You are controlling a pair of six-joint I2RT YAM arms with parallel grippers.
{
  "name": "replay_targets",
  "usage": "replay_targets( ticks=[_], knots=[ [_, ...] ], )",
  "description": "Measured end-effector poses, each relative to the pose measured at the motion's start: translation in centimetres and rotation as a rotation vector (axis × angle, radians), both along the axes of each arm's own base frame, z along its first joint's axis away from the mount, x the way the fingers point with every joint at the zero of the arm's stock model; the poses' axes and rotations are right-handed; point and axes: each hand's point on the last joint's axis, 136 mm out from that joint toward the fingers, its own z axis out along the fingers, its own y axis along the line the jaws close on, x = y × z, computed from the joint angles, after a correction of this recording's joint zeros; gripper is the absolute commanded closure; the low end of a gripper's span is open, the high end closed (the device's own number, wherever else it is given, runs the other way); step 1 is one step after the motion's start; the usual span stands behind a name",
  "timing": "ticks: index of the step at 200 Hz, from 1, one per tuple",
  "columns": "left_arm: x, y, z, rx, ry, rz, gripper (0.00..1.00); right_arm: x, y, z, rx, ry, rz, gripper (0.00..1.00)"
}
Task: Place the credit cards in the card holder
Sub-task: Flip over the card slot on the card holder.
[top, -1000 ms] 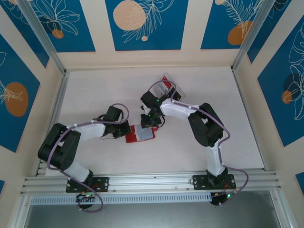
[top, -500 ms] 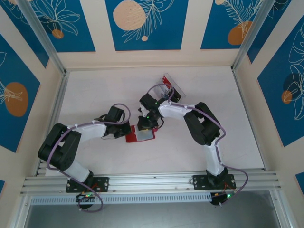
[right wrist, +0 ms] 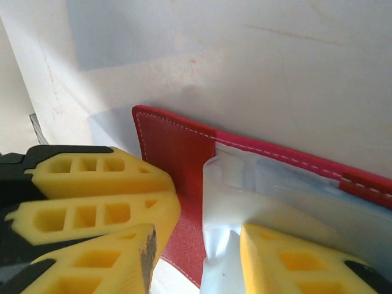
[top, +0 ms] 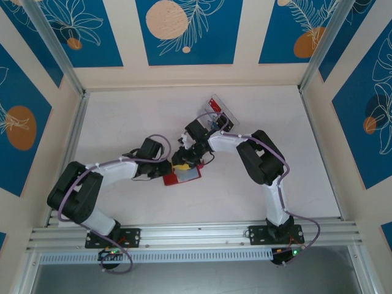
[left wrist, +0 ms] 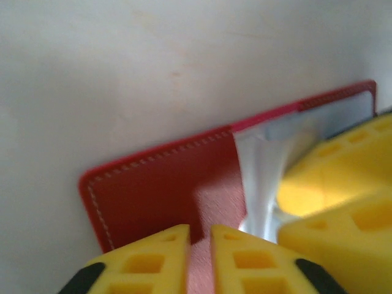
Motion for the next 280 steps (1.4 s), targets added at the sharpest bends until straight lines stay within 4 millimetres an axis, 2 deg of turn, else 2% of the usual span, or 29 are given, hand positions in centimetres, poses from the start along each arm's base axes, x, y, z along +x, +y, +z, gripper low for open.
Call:
replay_targets(
  ticks=[27,78,91,113,158,200,223,256,280],
  knots=[
    [-1.5,0.0,1.4,-0.010,-0.053,-0.038,0.67,0.0,0.0,0.0,0.009,0.017,-0.006,0.55],
    [-4.9,-3.2,5.9,-0.009,-0.282,-0.227,0.51,0.1,0.2,0.3,0.026,0.031,-0.011,0.51],
    [-5.3,-3.7,6.1,0.016,-0.323,-0.264,0.49,0.0,0.2,0.3,0.029,0.034,-0.009,0.51],
    [-5.3,-3.9,5.3,0.086,-0.360,-0.301,0.48,0.0,0.3,0.3,0.038,0.039,-0.007,0.50],
    [-4.7,-3.4,2.1,0.248,-0.376,-0.351,0.49,0.1,0.3,0.4,0.048,0.045,-0.005,0.49],
    [-3.6,-4.4,2.5,0.283,-0.433,-0.376,0.51,0.0,0.3,0.5,0.054,0.051,-0.003,0.48],
    [-3.0,-5.1,2.8,0.304,-0.455,-0.389,0.57,0.1,0.3,0.5,0.057,0.053,-0.003,0.48],
    [-2.0,-5.5,2.7,0.345,-0.469,-0.398,0.73,0.1,0.2,0.5,0.059,0.054,-0.003,0.48],
    [-1.9,-5.4,2.3,0.366,-0.463,-0.397,0.78,0.1,0.3,0.6,0.060,0.054,-0.002,0.47]
  ],
)
